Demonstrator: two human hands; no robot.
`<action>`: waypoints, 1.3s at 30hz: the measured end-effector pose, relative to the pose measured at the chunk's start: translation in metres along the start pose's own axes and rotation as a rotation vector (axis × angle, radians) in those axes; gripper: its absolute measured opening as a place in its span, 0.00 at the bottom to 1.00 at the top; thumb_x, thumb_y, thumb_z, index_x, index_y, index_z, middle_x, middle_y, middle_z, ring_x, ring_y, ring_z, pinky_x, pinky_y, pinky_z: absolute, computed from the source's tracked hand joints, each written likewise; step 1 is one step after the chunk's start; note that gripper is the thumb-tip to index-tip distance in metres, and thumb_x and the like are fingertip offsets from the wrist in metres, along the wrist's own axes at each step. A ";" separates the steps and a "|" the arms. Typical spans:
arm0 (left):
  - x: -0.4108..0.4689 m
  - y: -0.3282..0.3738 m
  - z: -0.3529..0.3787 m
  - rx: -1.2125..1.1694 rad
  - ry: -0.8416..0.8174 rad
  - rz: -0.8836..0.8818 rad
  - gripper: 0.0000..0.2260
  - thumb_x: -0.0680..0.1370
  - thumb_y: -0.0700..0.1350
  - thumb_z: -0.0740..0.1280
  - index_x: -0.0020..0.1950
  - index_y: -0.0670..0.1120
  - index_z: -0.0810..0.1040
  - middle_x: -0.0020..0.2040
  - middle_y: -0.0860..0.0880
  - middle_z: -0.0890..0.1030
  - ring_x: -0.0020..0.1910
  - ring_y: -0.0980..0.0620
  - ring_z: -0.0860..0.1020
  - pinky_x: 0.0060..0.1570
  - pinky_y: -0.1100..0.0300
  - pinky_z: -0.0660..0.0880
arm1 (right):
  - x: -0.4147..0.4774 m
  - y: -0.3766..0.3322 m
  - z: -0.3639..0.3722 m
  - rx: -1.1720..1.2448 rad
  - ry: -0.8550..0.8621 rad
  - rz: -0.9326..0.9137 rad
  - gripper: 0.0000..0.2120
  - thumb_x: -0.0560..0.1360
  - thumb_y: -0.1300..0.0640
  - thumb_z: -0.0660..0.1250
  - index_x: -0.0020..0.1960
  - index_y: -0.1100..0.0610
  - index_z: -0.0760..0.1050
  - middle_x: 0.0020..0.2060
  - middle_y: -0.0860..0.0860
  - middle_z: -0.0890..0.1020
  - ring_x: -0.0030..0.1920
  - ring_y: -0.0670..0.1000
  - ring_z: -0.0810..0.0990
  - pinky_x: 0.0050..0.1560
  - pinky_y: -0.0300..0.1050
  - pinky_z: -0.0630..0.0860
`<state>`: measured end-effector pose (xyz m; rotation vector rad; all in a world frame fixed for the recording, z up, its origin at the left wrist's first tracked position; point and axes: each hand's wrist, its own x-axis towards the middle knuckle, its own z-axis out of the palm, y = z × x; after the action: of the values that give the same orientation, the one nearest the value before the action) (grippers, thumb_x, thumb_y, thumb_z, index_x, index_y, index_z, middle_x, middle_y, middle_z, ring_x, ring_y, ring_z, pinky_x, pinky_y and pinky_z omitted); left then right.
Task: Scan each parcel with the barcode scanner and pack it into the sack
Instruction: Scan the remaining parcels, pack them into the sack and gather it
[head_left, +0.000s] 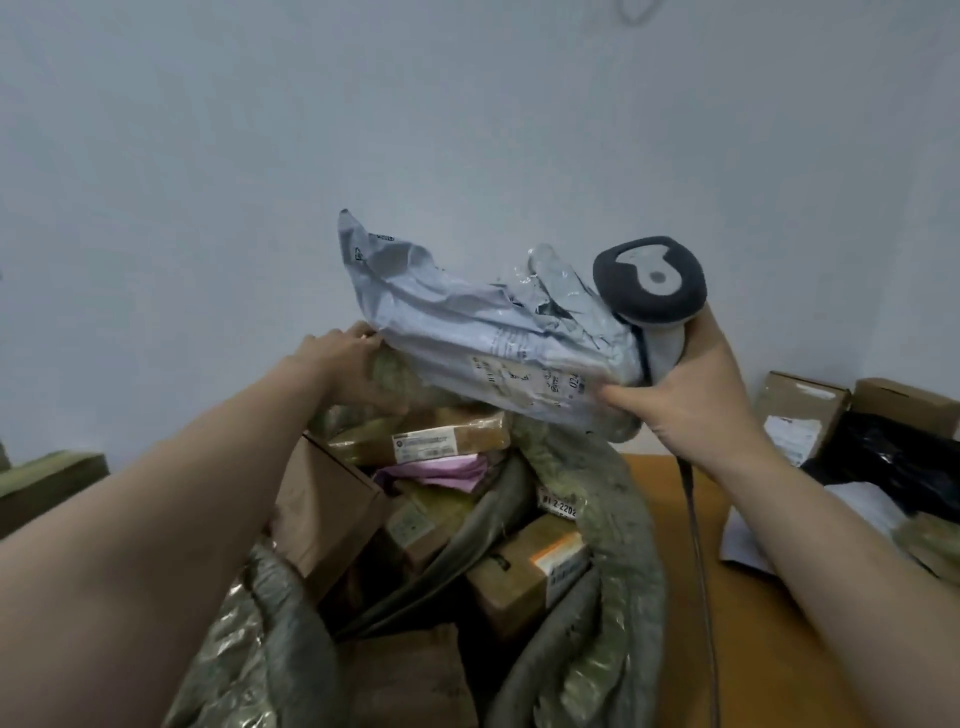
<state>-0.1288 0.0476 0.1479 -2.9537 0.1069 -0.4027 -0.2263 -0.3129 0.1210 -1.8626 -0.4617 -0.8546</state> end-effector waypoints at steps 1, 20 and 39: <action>-0.002 -0.005 -0.006 0.074 0.042 0.025 0.60 0.55 0.84 0.66 0.81 0.57 0.62 0.77 0.49 0.68 0.70 0.41 0.72 0.67 0.45 0.72 | 0.000 -0.006 -0.004 -0.025 -0.012 -0.019 0.38 0.62 0.64 0.84 0.66 0.50 0.70 0.57 0.38 0.80 0.56 0.29 0.77 0.49 0.22 0.73; -0.035 -0.007 -0.086 0.141 0.268 0.319 0.50 0.77 0.44 0.74 0.85 0.49 0.39 0.86 0.49 0.46 0.54 0.37 0.81 0.52 0.43 0.79 | -0.033 -0.076 0.028 -0.681 -0.215 -0.405 0.35 0.68 0.61 0.74 0.72 0.53 0.64 0.52 0.56 0.81 0.46 0.66 0.78 0.39 0.49 0.64; -0.020 -0.026 -0.081 0.148 0.350 0.352 0.48 0.77 0.40 0.68 0.83 0.60 0.37 0.78 0.46 0.69 0.65 0.39 0.77 0.55 0.45 0.77 | -0.016 -0.031 0.156 0.063 -0.234 0.174 0.29 0.76 0.61 0.72 0.74 0.51 0.65 0.58 0.49 0.81 0.58 0.50 0.81 0.61 0.48 0.78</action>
<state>-0.1683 0.0630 0.2241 -2.6163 0.5993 -0.8254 -0.2024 -0.1586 0.0889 -1.9216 -0.4572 -0.5033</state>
